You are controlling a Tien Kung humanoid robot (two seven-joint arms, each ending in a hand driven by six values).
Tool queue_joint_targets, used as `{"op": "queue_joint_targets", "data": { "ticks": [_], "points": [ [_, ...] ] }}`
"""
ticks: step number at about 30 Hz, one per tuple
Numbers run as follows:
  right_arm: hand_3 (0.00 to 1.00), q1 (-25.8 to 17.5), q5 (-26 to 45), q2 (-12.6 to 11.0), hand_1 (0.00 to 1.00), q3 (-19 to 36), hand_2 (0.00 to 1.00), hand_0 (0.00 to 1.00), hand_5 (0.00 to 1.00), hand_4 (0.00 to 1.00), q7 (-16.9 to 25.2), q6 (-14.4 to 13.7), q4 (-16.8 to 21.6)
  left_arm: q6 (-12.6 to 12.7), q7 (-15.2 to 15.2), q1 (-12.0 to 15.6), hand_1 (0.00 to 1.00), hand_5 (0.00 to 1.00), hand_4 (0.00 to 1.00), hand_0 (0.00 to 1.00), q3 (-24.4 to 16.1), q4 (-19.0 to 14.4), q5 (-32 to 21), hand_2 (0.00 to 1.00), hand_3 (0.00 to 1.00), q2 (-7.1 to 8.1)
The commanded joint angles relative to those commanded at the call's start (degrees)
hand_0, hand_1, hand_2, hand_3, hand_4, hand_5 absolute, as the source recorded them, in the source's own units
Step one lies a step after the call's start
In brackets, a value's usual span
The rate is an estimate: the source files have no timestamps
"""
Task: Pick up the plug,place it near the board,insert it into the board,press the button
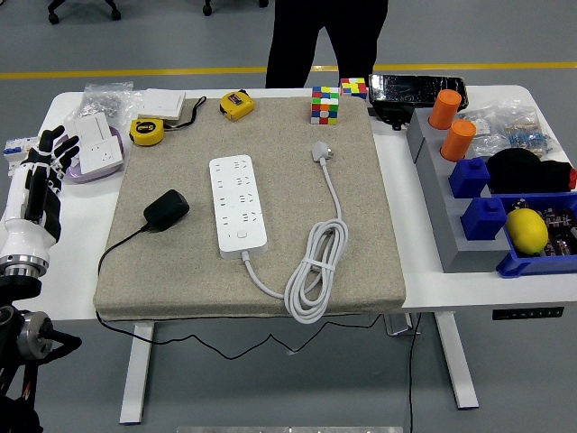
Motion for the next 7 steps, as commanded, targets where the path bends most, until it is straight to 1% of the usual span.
{"op": "queue_joint_targets", "data": {
  "ticks": [1,7],
  "points": [
    [0.760,0.01,0.01,0.01,0.749,-0.02,0.744,0.818,0.823,0.998,0.02,0.00,0.00,-0.02,-0.09,-0.03,0.998,0.998,0.998,0.998,0.02,-0.01,-0.23,0.998,0.957,0.00],
    [0.760,0.12,-0.09,0.04,0.749,-0.17,0.744,0.818,0.823,0.998,0.04,0.06,0.00,0.11,-0.26,0.04,0.998,0.998,0.998,0.998,0.17,-0.01,-0.96,0.998,0.957,0.00]
  ]
}}
